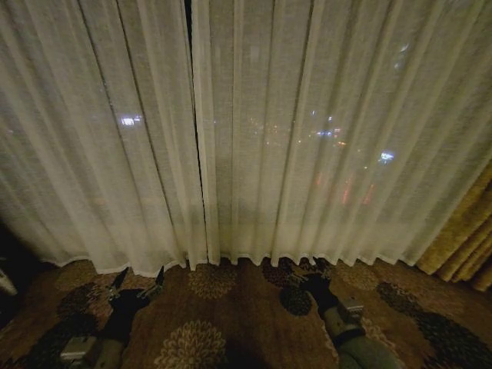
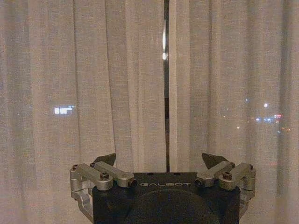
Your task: Open the curtains by pulling them apart, changing their state from closed to fully open.
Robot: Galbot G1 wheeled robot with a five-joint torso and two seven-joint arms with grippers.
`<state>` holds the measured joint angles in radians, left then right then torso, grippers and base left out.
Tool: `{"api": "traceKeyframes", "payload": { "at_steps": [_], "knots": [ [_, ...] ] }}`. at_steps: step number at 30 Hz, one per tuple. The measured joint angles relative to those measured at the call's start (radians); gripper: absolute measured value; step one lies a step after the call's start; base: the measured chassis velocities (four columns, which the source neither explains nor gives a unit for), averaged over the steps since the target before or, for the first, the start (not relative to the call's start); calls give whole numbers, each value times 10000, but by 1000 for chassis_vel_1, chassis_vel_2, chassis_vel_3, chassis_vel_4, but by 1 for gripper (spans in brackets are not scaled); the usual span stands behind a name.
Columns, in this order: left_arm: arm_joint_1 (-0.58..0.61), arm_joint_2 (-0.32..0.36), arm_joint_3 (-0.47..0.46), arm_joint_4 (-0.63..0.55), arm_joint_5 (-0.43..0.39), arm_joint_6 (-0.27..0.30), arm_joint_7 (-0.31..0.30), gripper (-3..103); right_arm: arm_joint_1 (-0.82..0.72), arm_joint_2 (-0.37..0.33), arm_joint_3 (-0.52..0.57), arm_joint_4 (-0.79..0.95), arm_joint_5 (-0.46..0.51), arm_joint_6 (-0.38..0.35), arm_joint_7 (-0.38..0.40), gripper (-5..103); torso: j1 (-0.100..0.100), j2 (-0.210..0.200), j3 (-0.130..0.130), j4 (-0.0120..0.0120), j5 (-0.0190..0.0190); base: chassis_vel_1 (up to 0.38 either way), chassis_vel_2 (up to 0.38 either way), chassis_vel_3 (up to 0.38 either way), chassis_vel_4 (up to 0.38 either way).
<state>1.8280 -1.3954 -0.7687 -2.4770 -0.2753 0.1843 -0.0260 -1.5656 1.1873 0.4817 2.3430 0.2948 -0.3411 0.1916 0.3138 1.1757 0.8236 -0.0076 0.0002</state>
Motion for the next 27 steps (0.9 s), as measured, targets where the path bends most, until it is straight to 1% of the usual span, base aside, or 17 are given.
{"api": "traceKeyframes", "payload": {
  "at_steps": [4,8,14,18,25,27],
  "knots": [
    [14,-43,28,2,7,-29,52,100,41,3,-5,-158,-6,131,-11,100,0,0,0,0,1,0,0,0,0],
    [104,-83,-33,28,7,-175,180,100,-4,15,-4,-285,-171,429,-9,100,0,0,0,-1,1,1,16,-4,-12],
    [224,-175,-34,72,35,-330,221,100,-1,19,-25,-288,-191,459,-4,100,-1,0,-1,-1,1,26,144,-19,-151],
    [308,-206,-59,90,42,-453,233,100,4,22,-57,-289,-192,464,0,100,-4,2,-1,2,2,50,394,-31,-332],
    [374,-248,-74,169,48,-677,240,100,0,57,-69,-308,-198,518,20,100,-2,0,0,-2,-3,28,491,-27,-520],
    [426,-269,-75,195,55,-762,242,100,-29,73,-80,-325,-224,609,22,100,0,-1,1,2,-3,-35,583,15,-567]
  ]
}}
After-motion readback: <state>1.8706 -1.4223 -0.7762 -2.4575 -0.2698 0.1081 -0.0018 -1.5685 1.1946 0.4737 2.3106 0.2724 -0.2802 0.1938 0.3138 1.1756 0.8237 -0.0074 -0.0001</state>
